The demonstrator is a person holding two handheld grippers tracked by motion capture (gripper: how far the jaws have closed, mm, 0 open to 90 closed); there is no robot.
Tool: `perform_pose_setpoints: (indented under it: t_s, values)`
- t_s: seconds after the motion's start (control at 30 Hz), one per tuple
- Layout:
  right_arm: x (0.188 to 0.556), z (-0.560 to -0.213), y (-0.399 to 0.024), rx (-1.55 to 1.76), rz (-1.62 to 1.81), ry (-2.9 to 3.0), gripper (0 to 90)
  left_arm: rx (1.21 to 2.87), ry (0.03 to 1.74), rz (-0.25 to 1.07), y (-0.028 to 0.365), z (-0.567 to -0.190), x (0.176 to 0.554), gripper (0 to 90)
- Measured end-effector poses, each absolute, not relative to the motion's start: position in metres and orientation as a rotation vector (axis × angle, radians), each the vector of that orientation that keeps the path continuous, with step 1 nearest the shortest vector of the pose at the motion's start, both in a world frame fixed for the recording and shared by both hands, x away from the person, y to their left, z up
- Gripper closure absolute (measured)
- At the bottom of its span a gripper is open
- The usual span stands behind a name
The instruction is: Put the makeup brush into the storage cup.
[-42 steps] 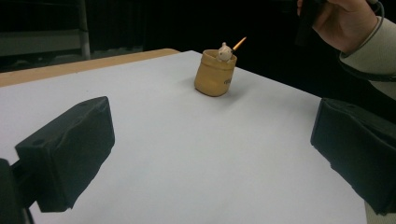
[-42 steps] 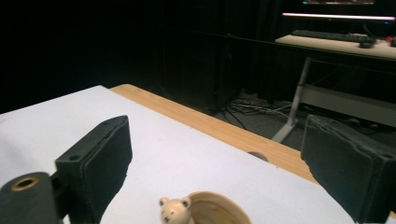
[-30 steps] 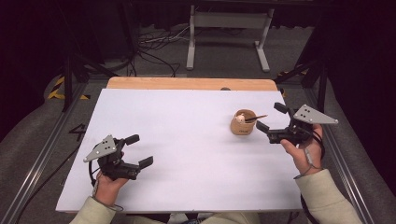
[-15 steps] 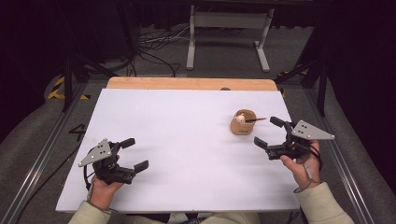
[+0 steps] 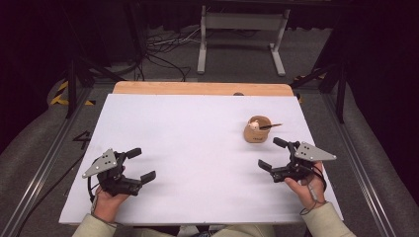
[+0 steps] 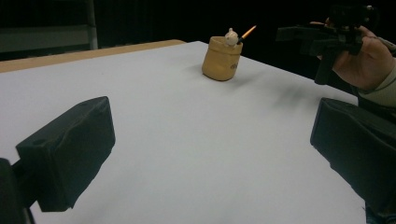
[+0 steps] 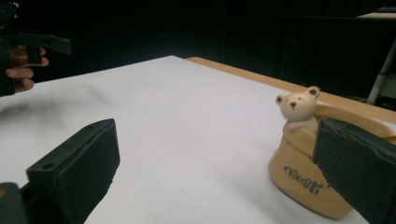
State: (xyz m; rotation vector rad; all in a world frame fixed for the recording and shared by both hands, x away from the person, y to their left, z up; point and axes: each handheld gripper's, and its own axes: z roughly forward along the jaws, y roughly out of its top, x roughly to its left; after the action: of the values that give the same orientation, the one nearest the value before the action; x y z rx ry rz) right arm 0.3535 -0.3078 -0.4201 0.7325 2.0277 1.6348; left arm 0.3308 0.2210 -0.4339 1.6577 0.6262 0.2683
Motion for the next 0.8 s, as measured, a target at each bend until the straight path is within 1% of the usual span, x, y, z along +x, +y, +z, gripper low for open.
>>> perform_pose_setpoints:
  t_s: [0.43, 0.5, 0.53, 0.8]
  values:
    - [0.351, -0.441, -0.300, 0.748, 1.615, 2.087, 0.7, 1.707, 0.626, 0.310, 0.217, -0.444, 0.332, 0.6]
    - [0.351, -0.443, -0.300, 0.756, 1.616, 2.088, 0.7, 1.693, 0.614, 0.360, 0.218, -0.445, 0.331, 0.8]
    - [0.352, -0.445, -0.300, 0.764, 1.617, 2.086, 0.7, 1.696, 0.618, 0.365, 0.219, -0.447, 0.332, 0.8]
    - [0.353, -0.453, -0.297, 0.782, 1.588, 2.108, 0.8, 1.702, 0.643, 0.356, 0.221, -0.451, 0.335, 0.7]
